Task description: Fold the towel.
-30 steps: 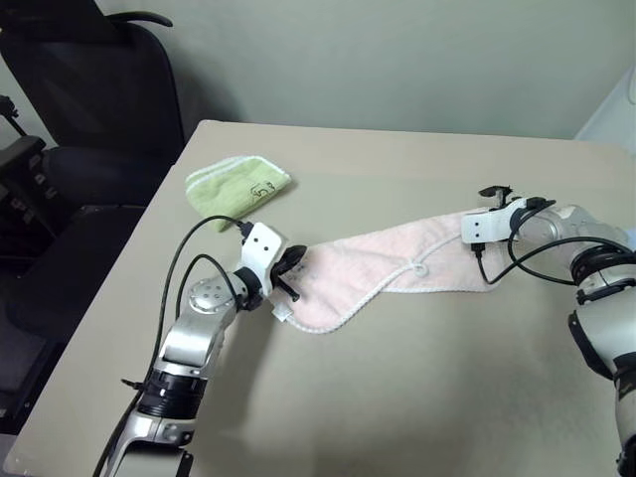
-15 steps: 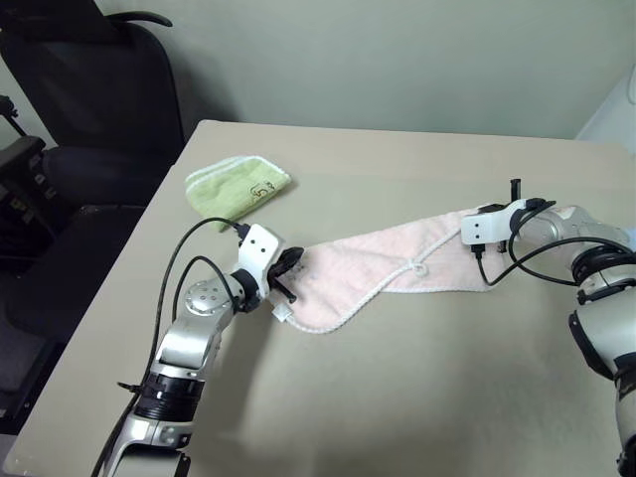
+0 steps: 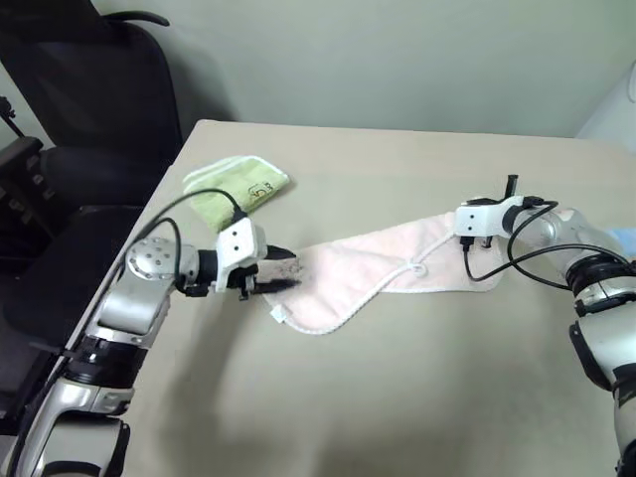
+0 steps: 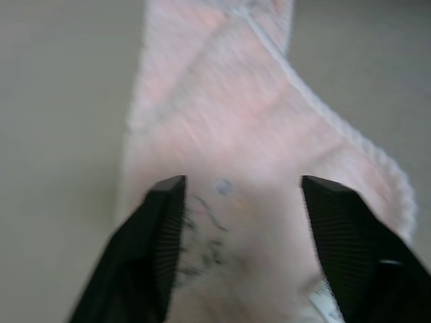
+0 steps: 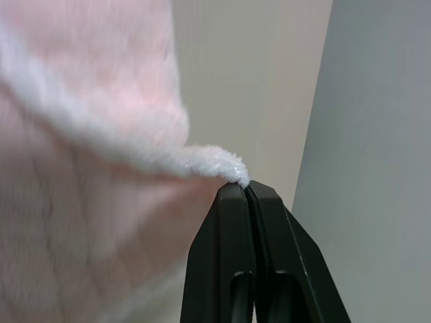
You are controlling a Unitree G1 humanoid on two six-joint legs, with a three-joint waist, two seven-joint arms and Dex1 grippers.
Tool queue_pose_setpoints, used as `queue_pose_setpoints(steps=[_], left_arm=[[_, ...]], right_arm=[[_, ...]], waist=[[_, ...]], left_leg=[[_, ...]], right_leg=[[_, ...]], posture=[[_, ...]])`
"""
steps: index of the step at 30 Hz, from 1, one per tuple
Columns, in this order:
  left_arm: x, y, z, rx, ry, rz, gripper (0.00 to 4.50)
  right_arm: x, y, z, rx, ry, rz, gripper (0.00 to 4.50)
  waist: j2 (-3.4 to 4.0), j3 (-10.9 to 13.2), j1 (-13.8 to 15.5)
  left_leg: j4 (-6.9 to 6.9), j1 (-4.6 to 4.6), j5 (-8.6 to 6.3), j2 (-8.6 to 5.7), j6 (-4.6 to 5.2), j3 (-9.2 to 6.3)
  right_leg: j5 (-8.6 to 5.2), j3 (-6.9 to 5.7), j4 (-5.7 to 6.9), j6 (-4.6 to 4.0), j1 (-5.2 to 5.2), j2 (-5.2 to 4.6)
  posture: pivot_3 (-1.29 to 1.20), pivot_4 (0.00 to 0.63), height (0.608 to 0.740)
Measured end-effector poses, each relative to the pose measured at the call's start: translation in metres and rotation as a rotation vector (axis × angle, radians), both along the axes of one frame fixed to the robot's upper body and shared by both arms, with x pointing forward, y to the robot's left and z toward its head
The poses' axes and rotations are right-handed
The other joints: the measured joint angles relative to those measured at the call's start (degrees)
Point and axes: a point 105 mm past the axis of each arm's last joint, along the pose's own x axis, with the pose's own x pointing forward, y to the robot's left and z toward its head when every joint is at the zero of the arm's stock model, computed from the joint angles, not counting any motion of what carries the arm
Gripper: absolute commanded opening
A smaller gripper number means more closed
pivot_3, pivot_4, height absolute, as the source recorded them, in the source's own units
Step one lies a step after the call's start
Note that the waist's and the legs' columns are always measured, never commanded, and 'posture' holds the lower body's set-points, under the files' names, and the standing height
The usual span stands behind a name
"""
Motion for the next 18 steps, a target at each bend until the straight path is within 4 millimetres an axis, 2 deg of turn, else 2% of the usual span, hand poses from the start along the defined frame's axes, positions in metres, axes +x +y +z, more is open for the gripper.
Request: queue_pose_setpoints(steps=[1,2,5,9,15,18], left_arm=[[-0.001,0.000,0.000,0.004,0.007,-0.015,4.32],[-0.002,-0.002,0.002,0.011,0.012,-0.041,4.47],[-0.011,-0.010,0.003,0.046,0.034,-0.145,4.47],[-0.025,-0.021,-0.011,0.111,0.083,-0.268,4.47],[-0.037,-0.040,-0.022,0.173,0.101,-0.401,4.47],[-0.034,-0.047,-0.029,0.222,0.087,-0.418,4.47]], right_arm=[[-0.001,0.000,-0.002,0.007,0.003,-0.001,0.00],[-0.002,0.001,-0.004,0.019,0.006,-0.001,0.00],[-0.004,0.002,-0.010,0.041,0.013,-0.003,0.00],[-0.007,0.005,-0.014,0.059,0.018,-0.002,0.00],[-0.009,0.007,-0.013,0.082,0.010,-0.006,0.00],[-0.010,0.007,-0.015,0.084,0.013,-0.014,0.00]], waist=[[0.00,0.0,0.0],[0.00,0.0,0.1],[0.01,0.0,0.0],[0.00,0.0,-0.1],[0.00,0.0,-0.2],[0.01,0.0,-0.1]], left_leg=[[0.00,-0.02,0.07,0.02,0.13,0.00],[0.00,-0.04,0.08,0.02,0.14,-0.01],[0.01,-0.07,0.06,0.01,0.18,0.00],[0.01,-0.08,0.08,0.04,0.20,0.00],[0.05,-0.10,0.15,0.03,0.31,0.01],[0.05,-0.10,0.19,0.04,0.36,0.01]], right_leg=[[-0.01,-0.02,0.00,-0.01,0.00,0.00],[-0.01,-0.04,-0.01,-0.02,-0.01,0.00],[-0.01,-0.02,-0.04,-0.02,-0.02,0.00],[-0.01,-0.03,-0.04,-0.01,-0.05,0.01],[0.02,-0.03,-0.02,0.03,-0.03,-0.01],[0.03,-0.04,-0.01,0.05,-0.03,-0.01]], posture=[[0.00,0.150,0.740],[0.00,0.150,0.740],[0.00,0.150,0.740],[0.00,0.150,0.740],[0.00,0.150,0.740],[0.00,0.150,0.740]])
